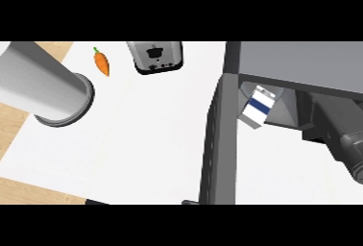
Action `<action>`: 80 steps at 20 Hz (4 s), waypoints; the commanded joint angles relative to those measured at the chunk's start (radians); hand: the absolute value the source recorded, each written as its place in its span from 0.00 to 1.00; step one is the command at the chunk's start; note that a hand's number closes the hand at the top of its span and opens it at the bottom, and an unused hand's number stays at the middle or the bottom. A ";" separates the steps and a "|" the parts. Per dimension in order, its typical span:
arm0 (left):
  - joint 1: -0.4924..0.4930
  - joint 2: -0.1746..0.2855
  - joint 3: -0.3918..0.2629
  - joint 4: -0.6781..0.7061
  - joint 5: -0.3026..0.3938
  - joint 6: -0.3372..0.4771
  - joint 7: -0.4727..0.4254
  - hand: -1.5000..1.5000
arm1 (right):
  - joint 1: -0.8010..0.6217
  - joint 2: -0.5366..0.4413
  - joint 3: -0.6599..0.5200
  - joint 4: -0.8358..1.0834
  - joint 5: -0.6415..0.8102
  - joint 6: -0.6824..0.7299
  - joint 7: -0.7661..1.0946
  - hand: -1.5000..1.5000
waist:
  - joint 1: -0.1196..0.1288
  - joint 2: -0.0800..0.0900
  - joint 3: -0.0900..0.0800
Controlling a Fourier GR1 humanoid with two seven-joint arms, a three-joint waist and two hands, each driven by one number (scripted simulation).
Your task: Pick up the milk, place it into the microwave and close the microwave
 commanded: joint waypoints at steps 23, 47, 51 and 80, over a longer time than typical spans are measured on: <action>-0.073 0.003 -0.076 0.072 -0.097 -0.029 0.014 0.00 | -0.166 0.142 0.080 -0.033 0.055 0.045 0.122 0.00 | 0.007 -0.029 -0.001; 0.055 -0.200 -0.259 0.068 -0.209 -0.219 -0.025 0.00 | -0.034 0.103 -0.001 -0.062 -0.043 0.329 0.004 0.00 | -0.132 -0.073 0.000; 0.050 -0.203 -0.311 0.157 -0.259 -0.317 -0.032 0.00 | 0.019 0.172 -0.028 -0.073 -0.077 0.446 -0.037 0.00 | -0.158 -0.080 -0.002; -0.158 -0.254 -0.651 0.403 -0.965 -0.183 -0.356 1.00 | 0.853 0.236 0.088 -0.550 -0.105 0.671 -0.222 0.00 | -0.286 -0.116 -0.011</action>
